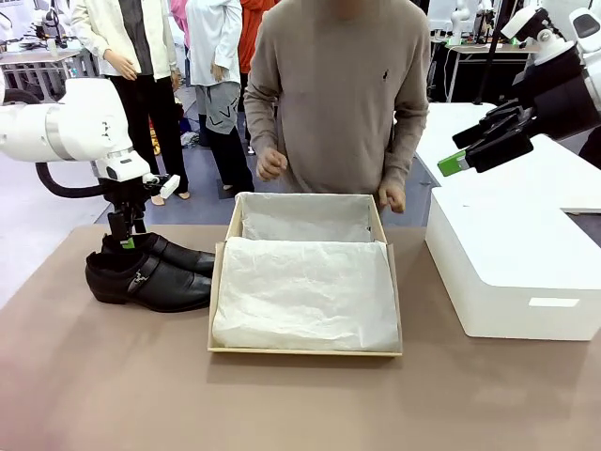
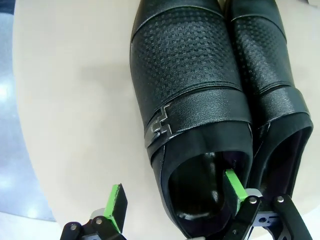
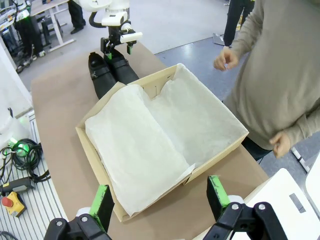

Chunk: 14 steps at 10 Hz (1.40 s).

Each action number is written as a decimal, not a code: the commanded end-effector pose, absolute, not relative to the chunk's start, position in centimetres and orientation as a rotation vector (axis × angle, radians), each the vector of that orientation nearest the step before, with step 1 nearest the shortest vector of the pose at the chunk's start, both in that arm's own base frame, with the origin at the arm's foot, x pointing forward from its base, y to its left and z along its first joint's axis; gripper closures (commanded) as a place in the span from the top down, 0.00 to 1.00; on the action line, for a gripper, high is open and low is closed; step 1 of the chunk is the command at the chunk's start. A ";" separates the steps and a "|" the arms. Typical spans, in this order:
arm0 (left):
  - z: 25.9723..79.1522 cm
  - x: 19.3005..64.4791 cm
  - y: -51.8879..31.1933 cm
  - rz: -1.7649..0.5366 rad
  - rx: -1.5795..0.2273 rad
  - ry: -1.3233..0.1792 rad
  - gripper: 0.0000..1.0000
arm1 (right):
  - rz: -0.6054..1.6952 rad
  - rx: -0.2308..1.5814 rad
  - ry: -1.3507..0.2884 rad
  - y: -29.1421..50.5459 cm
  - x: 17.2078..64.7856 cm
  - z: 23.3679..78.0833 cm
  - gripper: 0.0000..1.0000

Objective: Pack the shoes into the box.
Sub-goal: Place one shoe of the Shoes into the Shoes Box.

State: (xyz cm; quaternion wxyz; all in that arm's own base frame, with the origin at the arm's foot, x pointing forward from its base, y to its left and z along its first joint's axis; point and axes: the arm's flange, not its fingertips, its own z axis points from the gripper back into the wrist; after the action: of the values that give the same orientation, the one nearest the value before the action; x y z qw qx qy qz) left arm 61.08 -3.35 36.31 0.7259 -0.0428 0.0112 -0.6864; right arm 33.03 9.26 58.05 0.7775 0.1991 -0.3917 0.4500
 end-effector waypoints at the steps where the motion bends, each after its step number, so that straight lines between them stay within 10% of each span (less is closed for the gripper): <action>1: 36.0 60.7 -3.4 -1.504 -0.094 0.054 1.00 | 0.987 0.442 -0.861 9.2 33.2 58.1 1.00; 8: 34.7 60.3 -3.8 -1.494 -0.139 0.097 1.00 | 0.987 0.442 -0.861 9.2 33.2 58.1 1.00; 13: 34.8 60.1 -3.7 -1.495 -0.143 0.114 0.04 | 0.987 0.442 -0.861 9.2 33.2 58.1 1.00; 14: 34.8 60.1 -3.7 -1.495 -0.137 0.117 0.00 | 0.987 0.442 -0.861 9.2 33.2 58.1 1.00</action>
State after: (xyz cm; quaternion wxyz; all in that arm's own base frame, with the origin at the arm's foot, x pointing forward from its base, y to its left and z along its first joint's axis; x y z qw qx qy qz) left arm 60.55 -3.70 35.07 0.7259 -0.0633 0.0359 -0.6840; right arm 33.03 9.26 58.05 0.7775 0.1991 -0.3917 0.4500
